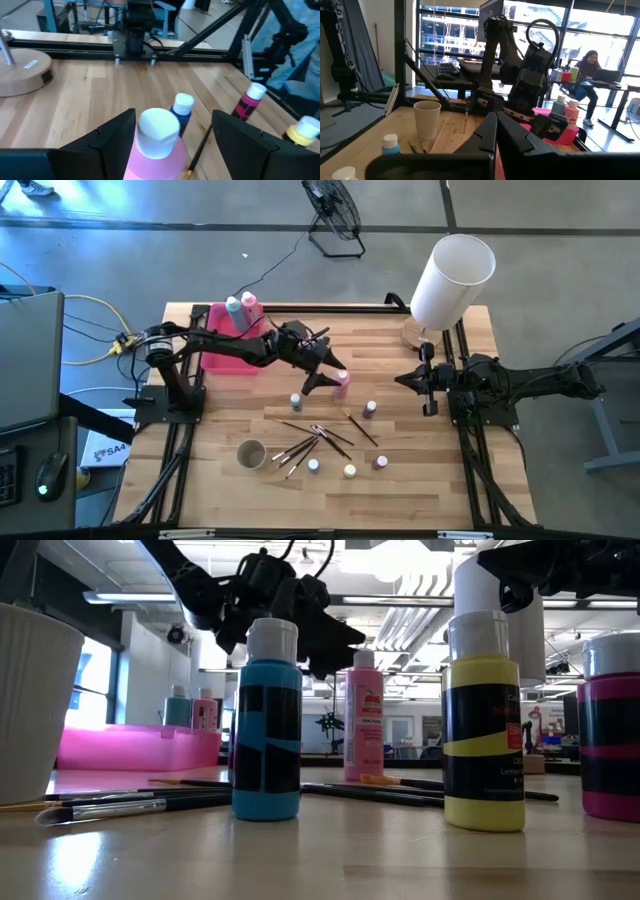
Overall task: Pick & Place Paint Supplies
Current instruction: Put the big pink paint bottle into the pink bin
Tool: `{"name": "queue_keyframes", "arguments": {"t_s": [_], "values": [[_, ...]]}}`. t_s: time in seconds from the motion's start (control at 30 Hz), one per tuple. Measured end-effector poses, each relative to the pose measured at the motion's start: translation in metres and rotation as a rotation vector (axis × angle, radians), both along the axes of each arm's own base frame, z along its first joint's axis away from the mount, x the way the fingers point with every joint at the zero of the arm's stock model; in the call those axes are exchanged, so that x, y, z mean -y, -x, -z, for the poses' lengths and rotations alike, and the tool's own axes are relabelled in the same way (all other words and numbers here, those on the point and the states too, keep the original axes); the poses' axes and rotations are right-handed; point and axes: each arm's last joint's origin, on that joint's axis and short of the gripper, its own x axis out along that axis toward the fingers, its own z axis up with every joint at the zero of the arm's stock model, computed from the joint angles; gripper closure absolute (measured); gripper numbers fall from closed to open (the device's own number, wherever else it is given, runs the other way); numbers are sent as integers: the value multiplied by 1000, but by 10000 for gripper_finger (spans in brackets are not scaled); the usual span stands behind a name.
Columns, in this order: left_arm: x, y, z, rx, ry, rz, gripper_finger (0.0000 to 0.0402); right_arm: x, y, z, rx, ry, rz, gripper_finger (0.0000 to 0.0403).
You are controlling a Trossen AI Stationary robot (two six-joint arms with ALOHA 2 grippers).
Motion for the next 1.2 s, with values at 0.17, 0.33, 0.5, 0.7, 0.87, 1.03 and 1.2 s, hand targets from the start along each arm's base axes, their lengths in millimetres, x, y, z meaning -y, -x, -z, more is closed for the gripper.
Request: {"name": "queue_keyframes", "arguments": {"t_s": [0.17,0.33,0.5,0.7,0.87,1.03,1.2], "values": [[-1,0,0,-2,-1,-7,144,0,0,0,0,0,0,400],[-1,0,0,-2,-1,-9,144,0,0,0,0,0,0,400],[-2,0,0,-4,-12,-50,144,0,0,0,0,0,0,400],[-2,0,0,-4,-15,-57,144,0,0,0,0,0,0,400],[-2,0,0,-4,-17,-65,144,0,0,0,0,0,0,400],[2,-2,1,-6,-22,-76,144,0,0,0,0,0,0,400],[9,-3,1,0,-47,-62,144,0,0,0,1,0,0,400]]}}
